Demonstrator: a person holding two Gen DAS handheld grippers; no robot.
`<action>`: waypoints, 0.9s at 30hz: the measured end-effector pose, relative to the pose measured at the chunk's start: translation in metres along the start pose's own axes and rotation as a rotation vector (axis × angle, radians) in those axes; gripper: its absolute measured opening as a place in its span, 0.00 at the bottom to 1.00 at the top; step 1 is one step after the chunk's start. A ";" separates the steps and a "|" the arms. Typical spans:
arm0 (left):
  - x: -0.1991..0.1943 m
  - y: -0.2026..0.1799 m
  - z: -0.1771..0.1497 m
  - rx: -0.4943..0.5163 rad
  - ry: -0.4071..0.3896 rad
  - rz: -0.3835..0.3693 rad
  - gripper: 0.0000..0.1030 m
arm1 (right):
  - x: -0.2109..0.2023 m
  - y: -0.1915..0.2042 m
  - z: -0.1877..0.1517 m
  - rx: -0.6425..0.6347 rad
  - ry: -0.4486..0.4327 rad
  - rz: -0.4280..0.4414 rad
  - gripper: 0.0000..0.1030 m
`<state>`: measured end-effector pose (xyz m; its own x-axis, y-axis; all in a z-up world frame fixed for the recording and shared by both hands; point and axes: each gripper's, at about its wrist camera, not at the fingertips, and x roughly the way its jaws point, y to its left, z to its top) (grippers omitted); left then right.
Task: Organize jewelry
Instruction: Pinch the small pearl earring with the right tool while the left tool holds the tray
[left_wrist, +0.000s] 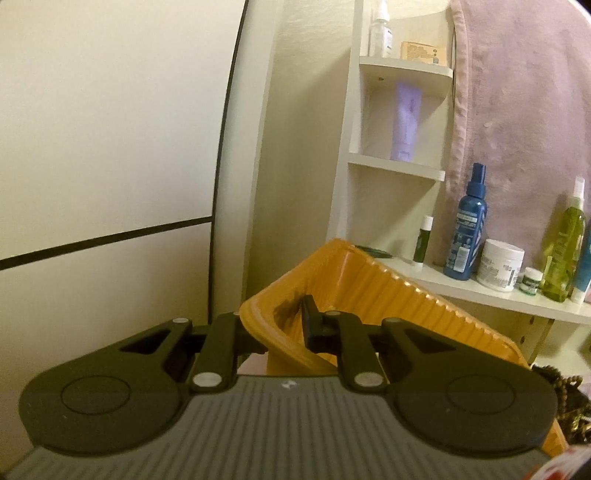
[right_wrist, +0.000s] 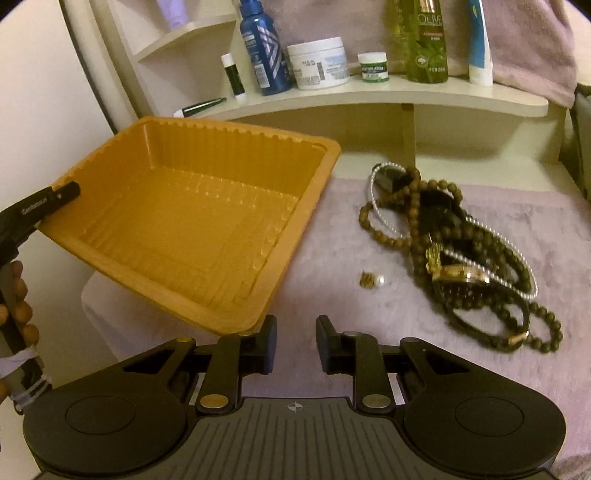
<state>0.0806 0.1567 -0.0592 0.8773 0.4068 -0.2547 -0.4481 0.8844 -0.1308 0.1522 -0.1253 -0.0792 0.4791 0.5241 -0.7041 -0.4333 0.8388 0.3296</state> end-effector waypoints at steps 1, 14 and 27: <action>0.000 -0.002 0.000 0.001 -0.005 0.001 0.14 | -0.002 0.000 0.001 0.003 -0.002 -0.003 0.24; 0.009 -0.014 0.000 0.057 -0.042 -0.007 0.14 | 0.015 -0.011 0.011 -0.063 -0.028 -0.121 0.24; 0.013 -0.013 0.000 0.055 -0.029 -0.006 0.13 | 0.029 -0.009 0.005 -0.239 -0.057 -0.228 0.18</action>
<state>0.0977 0.1499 -0.0610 0.8849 0.4071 -0.2263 -0.4333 0.8978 -0.0794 0.1739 -0.1174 -0.0991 0.6232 0.3404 -0.7041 -0.4739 0.8806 0.0063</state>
